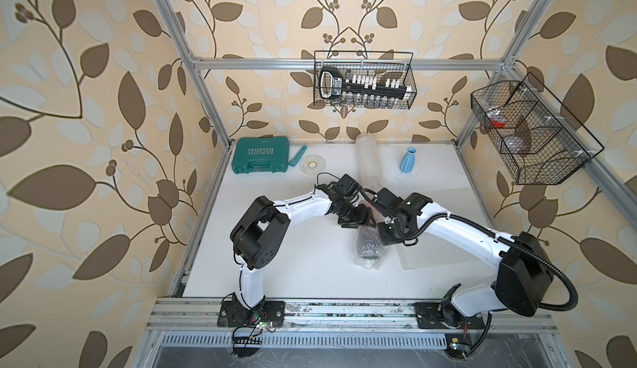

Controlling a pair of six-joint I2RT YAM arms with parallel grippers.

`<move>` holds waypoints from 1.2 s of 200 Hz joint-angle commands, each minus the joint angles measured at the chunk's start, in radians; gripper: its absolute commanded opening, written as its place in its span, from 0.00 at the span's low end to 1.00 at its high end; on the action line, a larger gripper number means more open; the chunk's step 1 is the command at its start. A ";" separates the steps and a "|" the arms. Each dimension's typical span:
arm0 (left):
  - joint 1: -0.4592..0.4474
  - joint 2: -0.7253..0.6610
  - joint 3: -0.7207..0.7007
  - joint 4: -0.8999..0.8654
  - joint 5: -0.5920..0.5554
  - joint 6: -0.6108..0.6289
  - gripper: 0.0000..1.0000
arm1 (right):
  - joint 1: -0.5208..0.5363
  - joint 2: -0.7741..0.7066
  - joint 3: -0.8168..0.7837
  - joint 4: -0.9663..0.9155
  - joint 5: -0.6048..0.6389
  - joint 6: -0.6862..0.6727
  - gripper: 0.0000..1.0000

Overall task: Unwrap the vase from the bubble wrap
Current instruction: Unwrap the bubble wrap at the center of the board.

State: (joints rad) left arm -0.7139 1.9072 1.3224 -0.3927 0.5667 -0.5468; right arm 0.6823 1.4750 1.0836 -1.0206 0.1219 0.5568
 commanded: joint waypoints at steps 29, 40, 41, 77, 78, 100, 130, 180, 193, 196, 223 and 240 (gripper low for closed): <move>0.011 0.033 -0.087 -0.153 -0.224 0.050 0.70 | -0.033 -0.014 -0.095 -0.025 0.028 0.027 0.00; 0.011 0.029 -0.094 -0.153 -0.230 0.051 0.70 | -0.045 -0.015 -0.106 -0.018 0.040 0.035 0.00; 0.011 0.028 -0.095 -0.153 -0.231 0.051 0.70 | -0.045 -0.016 -0.107 -0.016 0.041 0.035 0.00; 0.011 0.001 -0.104 -0.159 -0.195 0.072 0.70 | -0.063 -0.071 -0.115 0.048 0.042 0.051 0.08; 0.011 0.001 -0.102 -0.159 -0.194 0.073 0.70 | -0.065 -0.073 -0.114 0.052 0.042 0.051 0.10; 0.010 -0.013 -0.097 -0.176 -0.153 0.091 0.70 | -0.072 -0.115 -0.105 0.102 0.056 0.051 0.31; 0.011 -0.036 -0.089 -0.193 -0.111 0.107 0.70 | -0.072 -0.127 -0.068 0.172 0.052 -0.012 0.40; 0.011 -0.048 -0.077 -0.207 -0.108 0.120 0.71 | -0.068 -0.070 0.018 0.254 0.018 -0.153 0.44; 0.010 -0.049 -0.077 -0.208 -0.106 0.121 0.70 | -0.067 -0.035 0.051 0.251 0.046 -0.166 0.44; 0.011 -0.049 -0.078 -0.207 -0.106 0.122 0.70 | -0.067 -0.028 0.058 0.250 0.048 -0.170 0.44; 0.011 -0.051 -0.080 -0.205 -0.102 0.121 0.71 | -0.061 0.049 0.116 0.236 0.102 -0.198 0.45; 0.011 -0.051 -0.079 -0.204 -0.100 0.122 0.71 | -0.059 0.089 0.152 0.232 0.136 -0.219 0.45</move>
State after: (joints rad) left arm -0.6930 1.8462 1.2800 -0.4412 0.5388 -0.4706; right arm 0.6163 1.5154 1.1820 -0.7799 0.1879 0.3912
